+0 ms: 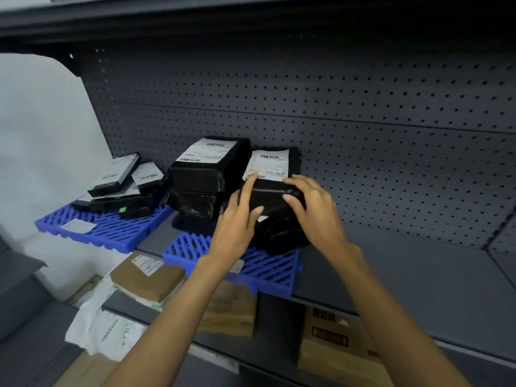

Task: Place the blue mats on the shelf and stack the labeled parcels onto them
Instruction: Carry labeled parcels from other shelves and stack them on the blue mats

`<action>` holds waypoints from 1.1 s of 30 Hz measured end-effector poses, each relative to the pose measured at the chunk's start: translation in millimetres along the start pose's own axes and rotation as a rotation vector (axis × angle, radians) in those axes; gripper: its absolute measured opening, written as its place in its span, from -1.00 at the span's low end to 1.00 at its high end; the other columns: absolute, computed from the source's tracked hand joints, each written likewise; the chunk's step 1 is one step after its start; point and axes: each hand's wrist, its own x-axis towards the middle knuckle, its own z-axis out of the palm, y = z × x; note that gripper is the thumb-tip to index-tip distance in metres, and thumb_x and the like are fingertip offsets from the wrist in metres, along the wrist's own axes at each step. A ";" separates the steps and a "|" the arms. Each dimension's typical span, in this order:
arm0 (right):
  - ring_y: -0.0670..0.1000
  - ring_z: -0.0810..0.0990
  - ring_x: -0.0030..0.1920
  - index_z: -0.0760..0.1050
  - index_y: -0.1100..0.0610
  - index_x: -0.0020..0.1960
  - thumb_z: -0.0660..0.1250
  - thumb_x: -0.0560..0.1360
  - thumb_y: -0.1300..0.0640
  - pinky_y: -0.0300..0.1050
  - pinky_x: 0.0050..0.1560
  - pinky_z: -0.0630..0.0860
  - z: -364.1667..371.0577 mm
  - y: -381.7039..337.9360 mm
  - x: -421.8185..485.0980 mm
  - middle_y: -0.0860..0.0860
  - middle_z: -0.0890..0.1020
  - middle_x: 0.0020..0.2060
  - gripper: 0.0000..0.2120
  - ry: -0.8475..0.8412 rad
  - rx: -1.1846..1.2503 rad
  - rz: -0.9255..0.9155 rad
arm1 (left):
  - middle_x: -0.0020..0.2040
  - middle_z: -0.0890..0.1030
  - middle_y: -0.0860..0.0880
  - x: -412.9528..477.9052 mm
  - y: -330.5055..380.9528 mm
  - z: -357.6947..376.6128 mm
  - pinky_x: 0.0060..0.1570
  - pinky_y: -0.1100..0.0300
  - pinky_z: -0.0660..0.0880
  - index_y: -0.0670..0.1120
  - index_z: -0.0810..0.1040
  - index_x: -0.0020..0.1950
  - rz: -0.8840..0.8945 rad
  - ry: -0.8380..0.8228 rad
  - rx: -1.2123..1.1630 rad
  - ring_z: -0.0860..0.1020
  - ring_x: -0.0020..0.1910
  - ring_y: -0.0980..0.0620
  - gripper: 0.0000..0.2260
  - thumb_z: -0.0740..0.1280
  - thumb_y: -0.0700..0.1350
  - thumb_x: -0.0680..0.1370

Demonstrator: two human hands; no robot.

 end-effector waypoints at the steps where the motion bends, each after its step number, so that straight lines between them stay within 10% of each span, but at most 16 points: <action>1: -0.04 0.45 0.37 0.49 0.04 0.38 0.30 0.60 0.07 -0.14 0.32 0.37 -3.5 2.4 0.8 -0.03 0.48 0.38 -0.65 -0.002 0.005 -0.001 | 0.38 0.40 -0.10 -1.3 2.9 3.0 0.03 -0.09 0.56 0.26 -0.07 0.57 0.006 0.008 0.001 0.55 0.13 -0.13 -0.45 0.14 0.06 0.67; 9: -0.02 0.50 0.31 0.56 0.10 0.32 0.33 0.58 0.18 -0.10 0.39 0.41 -34.8 31.7 -1.1 0.00 0.55 0.32 -0.69 0.042 0.088 0.034 | 0.47 0.28 -0.06 -13.8 31.7 22.3 0.02 -0.08 0.58 0.35 -0.15 0.54 0.085 0.003 -0.028 0.56 0.16 -0.18 -0.34 0.23 0.05 0.63; 15: -0.03 0.49 0.32 0.50 0.08 0.37 0.35 0.57 0.20 -0.07 0.38 0.42 -33.1 37.8 -13.2 0.00 0.53 0.33 -0.63 0.011 0.090 0.003 | 0.51 0.30 -0.11 -5.2 -0.3 7.0 0.51 -0.13 0.17 0.11 -0.24 0.60 0.022 -0.030 0.083 0.23 0.49 -0.10 -0.12 0.29 0.28 0.52; 21: -0.05 0.50 0.31 0.51 0.07 0.36 0.37 0.56 0.18 -0.09 0.36 0.44 -35.5 37.8 -15.4 -0.02 0.54 0.32 -0.63 0.031 0.091 0.021 | 0.55 0.18 -0.25 -11.3 -4.6 29.1 0.54 -0.21 -0.05 -0.15 0.20 0.57 -0.004 -0.040 0.199 -0.02 0.56 -0.35 -0.27 0.34 0.16 0.53; 33: 0.06 0.66 0.07 0.55 0.05 0.31 0.37 0.55 0.26 0.03 0.14 0.60 -49.9 61.4 -10.1 0.07 0.63 0.19 -0.65 0.079 0.155 0.155 | 0.53 0.31 -0.06 -44.1 26.8 47.4 0.53 -0.18 0.01 -0.09 0.33 0.52 0.046 0.029 0.334 0.00 0.58 -0.27 -0.40 0.17 0.25 0.58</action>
